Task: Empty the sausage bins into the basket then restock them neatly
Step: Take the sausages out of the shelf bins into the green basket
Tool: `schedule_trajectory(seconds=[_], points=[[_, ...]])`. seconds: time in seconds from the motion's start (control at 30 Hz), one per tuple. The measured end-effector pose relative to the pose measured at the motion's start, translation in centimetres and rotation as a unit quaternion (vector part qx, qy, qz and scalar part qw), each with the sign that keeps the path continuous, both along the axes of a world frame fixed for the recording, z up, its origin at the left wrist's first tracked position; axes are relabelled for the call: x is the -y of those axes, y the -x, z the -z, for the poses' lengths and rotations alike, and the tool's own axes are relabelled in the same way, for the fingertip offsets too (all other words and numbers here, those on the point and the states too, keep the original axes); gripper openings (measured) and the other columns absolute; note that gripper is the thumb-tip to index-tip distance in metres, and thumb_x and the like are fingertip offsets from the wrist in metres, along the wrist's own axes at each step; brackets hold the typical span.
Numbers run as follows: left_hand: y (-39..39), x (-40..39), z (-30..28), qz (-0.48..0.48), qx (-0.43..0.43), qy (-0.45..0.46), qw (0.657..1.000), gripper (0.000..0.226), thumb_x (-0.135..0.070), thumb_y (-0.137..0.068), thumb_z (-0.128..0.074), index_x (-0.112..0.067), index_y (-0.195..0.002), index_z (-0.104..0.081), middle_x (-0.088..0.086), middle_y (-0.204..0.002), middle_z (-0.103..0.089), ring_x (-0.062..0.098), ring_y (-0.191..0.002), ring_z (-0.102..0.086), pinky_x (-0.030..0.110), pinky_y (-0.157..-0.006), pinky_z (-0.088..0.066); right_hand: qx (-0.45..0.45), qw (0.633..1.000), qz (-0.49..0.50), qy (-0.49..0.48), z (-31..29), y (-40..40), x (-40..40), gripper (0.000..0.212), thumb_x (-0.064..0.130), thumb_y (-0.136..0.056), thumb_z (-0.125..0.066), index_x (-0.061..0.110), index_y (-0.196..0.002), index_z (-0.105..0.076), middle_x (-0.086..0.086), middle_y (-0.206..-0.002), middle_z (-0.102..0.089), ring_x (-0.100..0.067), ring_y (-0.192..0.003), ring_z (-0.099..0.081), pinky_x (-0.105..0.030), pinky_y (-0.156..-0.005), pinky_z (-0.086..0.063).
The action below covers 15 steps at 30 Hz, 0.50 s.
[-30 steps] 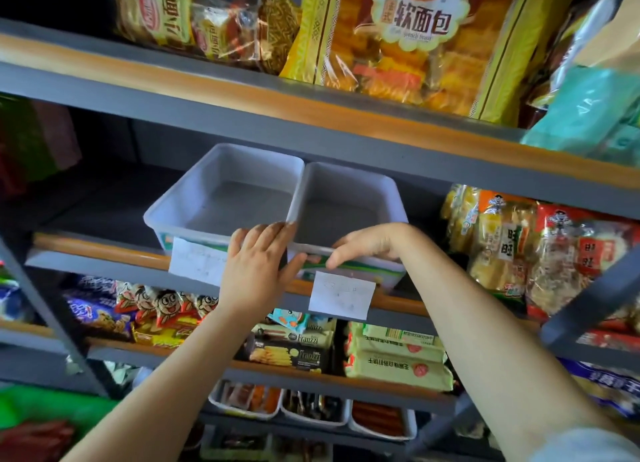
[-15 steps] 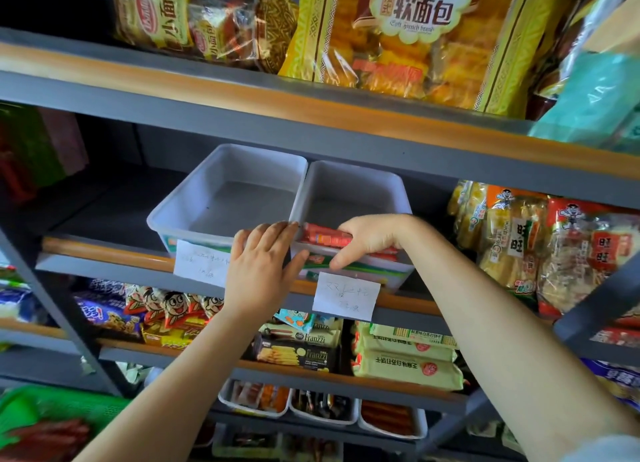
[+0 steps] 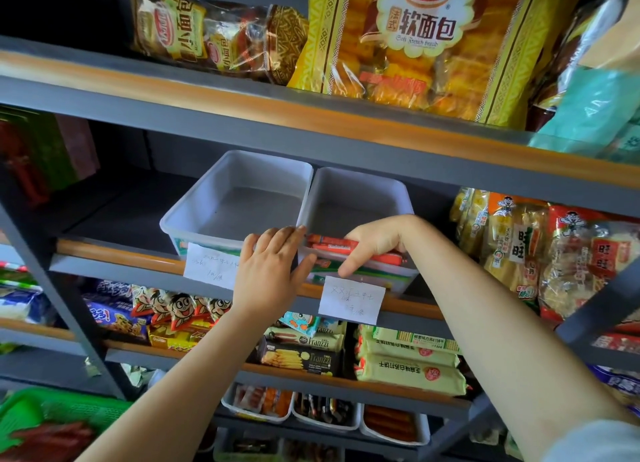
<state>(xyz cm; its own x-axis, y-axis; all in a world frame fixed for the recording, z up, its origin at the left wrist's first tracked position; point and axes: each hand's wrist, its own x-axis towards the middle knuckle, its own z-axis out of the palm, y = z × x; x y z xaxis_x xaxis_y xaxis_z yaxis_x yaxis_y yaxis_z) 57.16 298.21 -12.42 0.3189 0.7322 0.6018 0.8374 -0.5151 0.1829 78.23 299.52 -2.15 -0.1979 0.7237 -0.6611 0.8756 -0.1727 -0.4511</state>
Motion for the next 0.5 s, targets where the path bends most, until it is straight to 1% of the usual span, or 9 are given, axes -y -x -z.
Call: schedule_trajectory(seconds=[0.07,0.13,0.23,0.3,0.37,0.5], points=[[0.1,0.0,0.0,0.002,-0.001,0.000,1.000,0.055,-0.052,-0.098,-0.035,-0.017,-0.132,-0.061,0.001,-0.125,-0.067,0.024,-0.115,-0.060,0.036,-0.100,-0.027,-0.006,1.000,0.001,0.005,-0.3,0.0,0.0,0.063,0.038,-0.067,-0.082,0.010,-0.120,-0.060,-0.013,-0.114,-0.071,-0.034,-0.105,-0.068,-0.048,-0.092,-0.055],[0.1,0.0,0.0,0.003,-0.002,0.003,1.000,0.054,-0.051,-0.098,-0.035,-0.017,-0.132,-0.061,0.001,-0.126,-0.066,0.024,-0.115,-0.059,0.036,-0.100,-0.026,-0.011,1.000,0.006,-0.011,-0.6,-0.2,0.1,0.058,0.033,-0.069,-0.083,0.011,-0.117,-0.061,-0.013,-0.112,-0.071,-0.033,-0.102,-0.069,-0.046,-0.088,-0.057],[0.1,0.0,0.1,0.003,-0.002,0.003,1.000,0.053,-0.049,-0.098,-0.037,-0.016,-0.131,-0.062,0.002,-0.126,-0.066,0.024,-0.115,-0.059,0.036,-0.101,-0.027,0.009,0.997,-0.002,-0.078,-1.1,-0.5,0.0,0.050,0.031,-0.071,-0.086,0.016,-0.112,-0.062,-0.008,-0.107,-0.072,-0.027,-0.096,-0.071,-0.043,-0.086,-0.059],[0.0,0.0,0.1,0.004,0.004,-0.005,1.000,0.053,-0.048,-0.098,-0.038,-0.014,-0.130,-0.062,0.003,-0.124,-0.067,0.025,-0.114,-0.060,0.037,-0.100,-0.028,0.004,0.994,0.002,-0.113,-1.5,-0.6,-0.1,0.044,0.029,-0.071,-0.086,0.019,-0.108,-0.064,-0.004,-0.103,-0.073,-0.022,-0.093,-0.072,-0.042,-0.085,-0.059],[-0.1,0.1,0.1,0.005,0.008,-0.007,1.000,0.052,-0.047,-0.097,-0.038,-0.014,-0.130,-0.062,0.003,-0.124,-0.067,0.025,-0.114,-0.060,0.037,-0.099,-0.028,-0.010,0.995,0.013,-0.101,-1.7,-0.6,0.1,0.043,0.028,-0.073,-0.084,0.019,-0.109,-0.063,-0.005,-0.105,-0.073,-0.023,-0.094,-0.072,-0.043,-0.085,-0.059],[0.1,0.4,0.0,0.010,0.010,0.000,1.000,0.053,-0.047,-0.097,-0.038,-0.014,-0.132,-0.061,0.002,-0.124,-0.067,0.025,-0.115,-0.059,0.036,-0.100,-0.027,-0.049,0.998,0.041,-0.029,-1.1,-0.9,0.5,0.041,0.021,-0.081,-0.078,0.013,-0.117,-0.060,-0.013,-0.113,-0.070,-0.030,-0.102,-0.069,-0.045,-0.089,-0.057]])
